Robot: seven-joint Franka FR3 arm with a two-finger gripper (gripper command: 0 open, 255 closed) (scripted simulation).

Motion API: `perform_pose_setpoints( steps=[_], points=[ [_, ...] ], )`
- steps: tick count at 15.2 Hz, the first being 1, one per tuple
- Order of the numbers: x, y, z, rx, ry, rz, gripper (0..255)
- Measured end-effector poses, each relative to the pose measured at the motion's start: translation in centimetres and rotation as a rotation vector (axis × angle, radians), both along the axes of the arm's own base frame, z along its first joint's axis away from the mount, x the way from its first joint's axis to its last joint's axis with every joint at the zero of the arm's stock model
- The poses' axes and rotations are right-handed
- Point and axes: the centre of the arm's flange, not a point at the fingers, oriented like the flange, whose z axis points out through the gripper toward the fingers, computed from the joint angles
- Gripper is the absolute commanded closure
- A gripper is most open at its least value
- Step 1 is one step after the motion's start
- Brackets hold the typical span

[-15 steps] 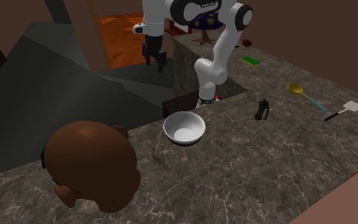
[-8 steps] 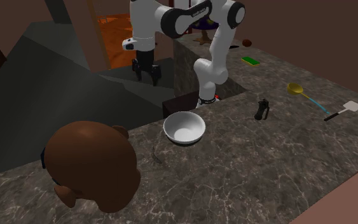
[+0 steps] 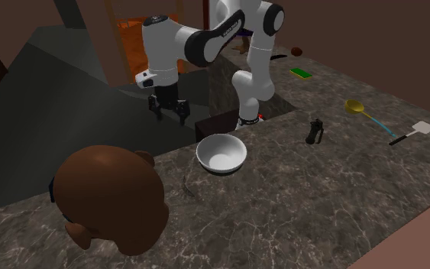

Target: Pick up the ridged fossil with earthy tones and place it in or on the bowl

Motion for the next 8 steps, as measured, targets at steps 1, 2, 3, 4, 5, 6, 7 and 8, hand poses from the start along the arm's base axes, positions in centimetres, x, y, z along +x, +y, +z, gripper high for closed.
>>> perform_pose_setpoints(
  steps=[1,2,3,4,5,6,7,8],
  points=[
    [0.6,1.0,-0.7,0.002,0.003,0.03,0],
    [1.0,2.0,-1.1,0.003,0.007,0.06,0],
    [2.0,3.0,-1.5,0.006,0.009,0.09,0],
    [2.6,4.2,-2.1,0.007,0.013,0.12,0],
    [3.0,5.2,-2.6,0.009,0.016,0.15,0],
    [3.2,6.2,-3.1,0.01,0.02,0.18,0],
    [3.7,7.6,-3.5,0.012,0.023,0.21,0],
    [4.2,8.9,-3.8,0.014,0.026,0.24,0]
  ],
)
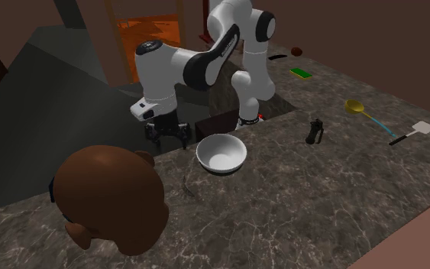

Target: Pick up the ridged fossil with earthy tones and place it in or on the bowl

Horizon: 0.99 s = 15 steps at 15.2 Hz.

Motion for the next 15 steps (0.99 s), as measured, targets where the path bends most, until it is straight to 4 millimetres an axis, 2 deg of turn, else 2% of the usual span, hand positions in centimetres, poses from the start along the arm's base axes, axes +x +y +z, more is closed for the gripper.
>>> perform_pose_setpoints(
  steps=[5,8,12,15],
  points=[
    [1.4,6.1,-2.6,0.009,0.017,0.149,0],
    [1.4,9.2,-3.8,0.014,0.025,0.229,0],
    [2.0,10.1,-4.2,0.031,-0.013,0.247,0],
    [1.8,10.0,-4.7,0.042,-0.046,0.248,0]
  ],
)
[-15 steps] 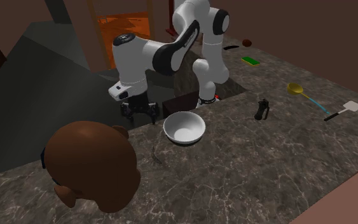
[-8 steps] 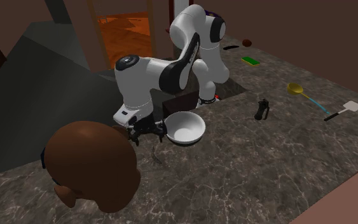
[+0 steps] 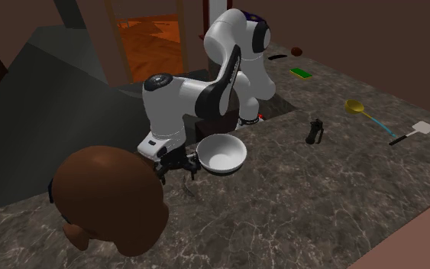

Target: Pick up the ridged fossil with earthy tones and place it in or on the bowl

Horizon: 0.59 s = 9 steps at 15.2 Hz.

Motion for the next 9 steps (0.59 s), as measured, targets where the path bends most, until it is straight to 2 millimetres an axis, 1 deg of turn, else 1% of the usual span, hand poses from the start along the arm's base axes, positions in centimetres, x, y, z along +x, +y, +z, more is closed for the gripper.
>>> perform_pose_setpoints(
  steps=[1,4,7,8,9],
  points=[
    [0.29,0.14,0.01,0.012,-0.017,-0.001,0],
    [-0.29,0.37,-0.43,0.018,-0.028,0.002,0],
    [0.18,0.82,-0.12,0.017,-0.025,0.005,0],
    [-0.25,0.94,-0.33,0.01,-0.015,0.007,255],
    [-0.35,0.97,-0.4,0.012,-0.02,0.004,255]
  ],
)
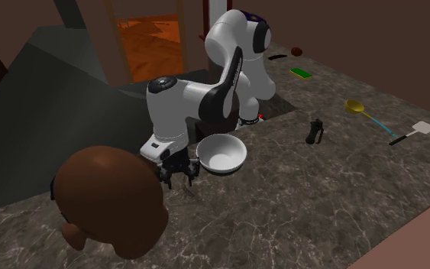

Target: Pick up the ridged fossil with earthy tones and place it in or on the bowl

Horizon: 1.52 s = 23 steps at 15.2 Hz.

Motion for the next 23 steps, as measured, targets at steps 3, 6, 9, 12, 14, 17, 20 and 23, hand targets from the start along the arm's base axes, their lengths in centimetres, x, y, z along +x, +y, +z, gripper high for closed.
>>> perform_pose_setpoints(
  steps=[3,6,9,12,14,17,20,23],
  points=[
    [0.7,0.8,0.0,0.036,-0.054,-0.004,255],
    [0.9,1.3,-0.1,0.047,-0.07,0.008,255],
    [0.5,0.8,-0.5,0.063,-0.103,0.007,0],
    [-1.3,4.1,0.0,-0.112,-0.09,-0.021,0],
    [-2.7,6.4,-0.9,-0.368,-0.144,-0.041,0],
    [-2.7,6.4,-2.1,-0.45,-0.173,-0.06,0],
    [-2.4,5.8,-3.4,-0.462,-0.177,-0.064,0],
    [-2.3,5.5,-4.1,-0.463,-0.177,-0.064,0]
  ],
)
